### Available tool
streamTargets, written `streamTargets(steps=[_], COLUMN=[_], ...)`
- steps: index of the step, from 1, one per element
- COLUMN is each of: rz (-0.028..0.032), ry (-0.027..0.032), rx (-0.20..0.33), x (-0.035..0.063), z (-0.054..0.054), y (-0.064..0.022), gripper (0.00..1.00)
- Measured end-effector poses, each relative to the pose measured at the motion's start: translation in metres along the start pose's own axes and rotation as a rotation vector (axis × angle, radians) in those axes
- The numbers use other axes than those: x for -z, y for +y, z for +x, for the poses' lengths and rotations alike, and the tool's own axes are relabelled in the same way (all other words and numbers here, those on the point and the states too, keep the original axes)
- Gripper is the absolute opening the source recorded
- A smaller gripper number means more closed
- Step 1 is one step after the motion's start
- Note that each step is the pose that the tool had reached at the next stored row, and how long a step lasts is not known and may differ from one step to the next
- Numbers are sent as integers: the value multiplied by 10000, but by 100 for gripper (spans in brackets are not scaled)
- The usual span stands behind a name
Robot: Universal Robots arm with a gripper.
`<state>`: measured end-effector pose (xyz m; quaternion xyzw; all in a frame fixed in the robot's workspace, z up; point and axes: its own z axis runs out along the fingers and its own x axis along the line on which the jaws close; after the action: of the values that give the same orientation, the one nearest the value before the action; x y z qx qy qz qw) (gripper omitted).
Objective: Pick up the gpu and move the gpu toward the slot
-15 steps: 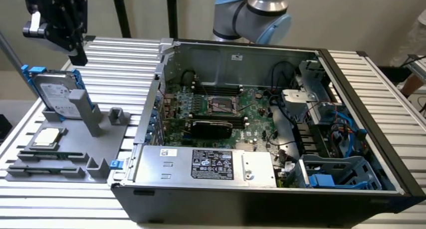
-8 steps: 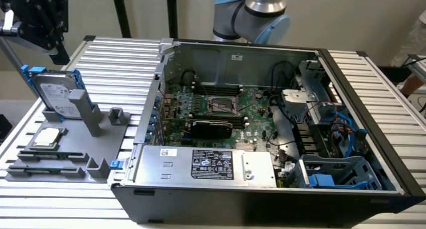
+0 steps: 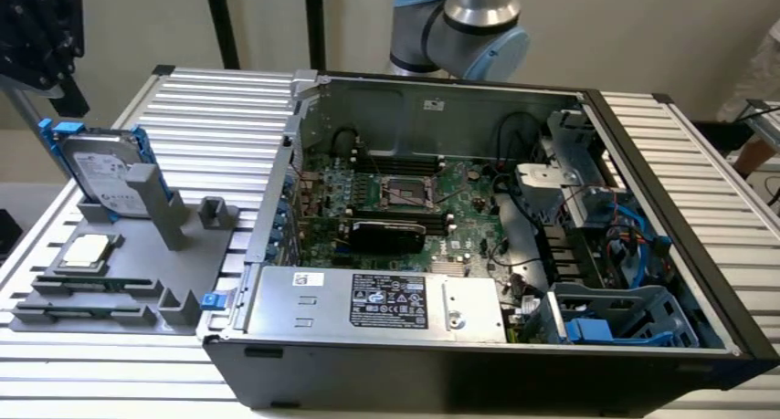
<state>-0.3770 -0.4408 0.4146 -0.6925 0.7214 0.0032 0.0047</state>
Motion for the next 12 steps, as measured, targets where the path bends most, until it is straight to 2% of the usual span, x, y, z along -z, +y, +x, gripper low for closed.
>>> streamTargets(steps=[4, 6, 9, 12], rz=[37, 52, 82, 87], ry=[-2, -1, -3, -4], rx=[0, 0, 1, 3], x=[0, 0, 0, -1], z=[5, 5, 3, 3], y=[171, 221, 253, 255], gripper=[11, 11, 11, 11])
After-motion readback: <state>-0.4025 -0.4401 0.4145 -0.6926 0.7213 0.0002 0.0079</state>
